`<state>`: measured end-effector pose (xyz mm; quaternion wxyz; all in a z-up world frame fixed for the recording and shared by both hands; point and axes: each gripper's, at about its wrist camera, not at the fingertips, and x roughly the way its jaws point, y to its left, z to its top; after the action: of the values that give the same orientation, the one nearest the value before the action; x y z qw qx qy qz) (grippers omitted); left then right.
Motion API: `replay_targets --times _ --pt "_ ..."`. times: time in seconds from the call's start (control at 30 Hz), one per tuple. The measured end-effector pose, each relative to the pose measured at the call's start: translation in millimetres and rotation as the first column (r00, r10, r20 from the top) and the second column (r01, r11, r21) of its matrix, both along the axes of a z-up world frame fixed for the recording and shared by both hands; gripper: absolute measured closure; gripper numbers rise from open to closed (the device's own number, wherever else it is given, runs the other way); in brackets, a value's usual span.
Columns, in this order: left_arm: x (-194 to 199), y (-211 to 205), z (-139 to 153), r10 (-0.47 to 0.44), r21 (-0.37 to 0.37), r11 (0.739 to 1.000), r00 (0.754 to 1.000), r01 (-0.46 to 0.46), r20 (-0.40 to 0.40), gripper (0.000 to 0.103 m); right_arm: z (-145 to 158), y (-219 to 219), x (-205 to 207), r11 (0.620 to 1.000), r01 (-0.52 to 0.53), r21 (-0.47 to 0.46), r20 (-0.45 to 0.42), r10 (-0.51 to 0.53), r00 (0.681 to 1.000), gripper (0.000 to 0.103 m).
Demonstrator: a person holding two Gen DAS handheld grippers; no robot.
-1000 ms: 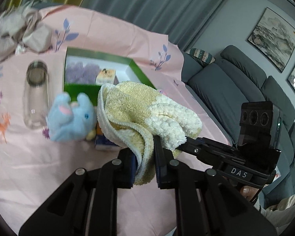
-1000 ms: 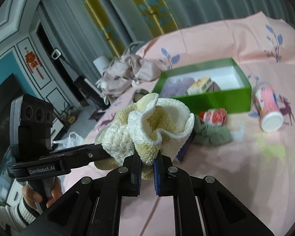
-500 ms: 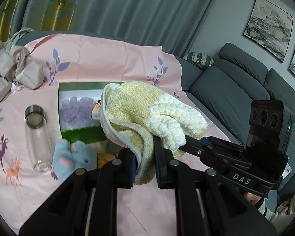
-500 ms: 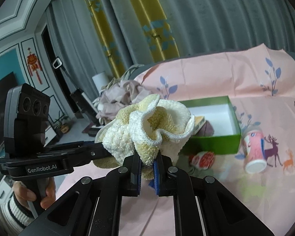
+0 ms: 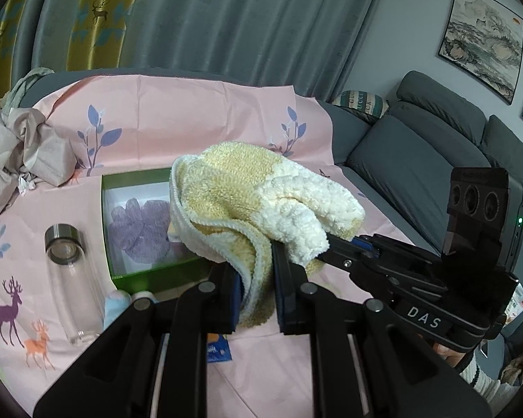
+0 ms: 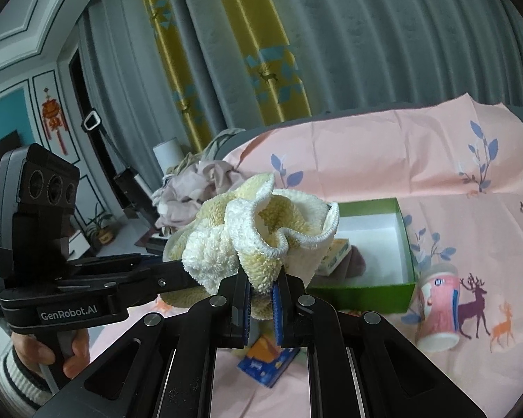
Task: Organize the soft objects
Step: 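Carry the knit towel with both grippers over the green box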
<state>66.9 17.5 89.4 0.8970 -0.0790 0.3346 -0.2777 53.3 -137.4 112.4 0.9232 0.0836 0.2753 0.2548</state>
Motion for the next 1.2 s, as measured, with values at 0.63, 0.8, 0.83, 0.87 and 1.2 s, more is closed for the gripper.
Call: replay_targets --times 0.63,0.8,0.83,0.87,1.2 --pt "66.4 -6.3 -11.1 0.017 0.052 0.999 1.000 -0.017 -0.004 0.091 -12.8 1.2 65.5 1.000 0.012 -0.013 -0.013 -0.012 1.000 0.092" --pt "85.6 -6.9 -14.7 0.017 0.042 0.999 1.000 -0.016 -0.025 0.091 -16.6 0.2 83.6 1.000 0.026 -0.018 -0.017 -0.026 1.000 0.092" --pt "89.2 -7.0 -15.5 0.018 0.042 0.999 0.999 -0.017 -0.027 0.091 -17.0 0.5 86.4 0.999 0.028 -0.020 -0.017 -0.028 0.999 0.092" --pt "92.2 -7.3 -16.4 0.020 0.044 0.999 0.999 -0.019 -0.028 0.091 -18.0 0.8 89.5 0.999 0.029 -0.023 -0.017 -0.030 0.999 0.092" --pt "125.3 -10.7 -42.8 0.040 0.065 0.997 0.995 -0.035 -0.089 0.091 -38.2 5.5 119.5 0.997 0.030 -0.065 -0.062 -0.034 0.998 0.092"
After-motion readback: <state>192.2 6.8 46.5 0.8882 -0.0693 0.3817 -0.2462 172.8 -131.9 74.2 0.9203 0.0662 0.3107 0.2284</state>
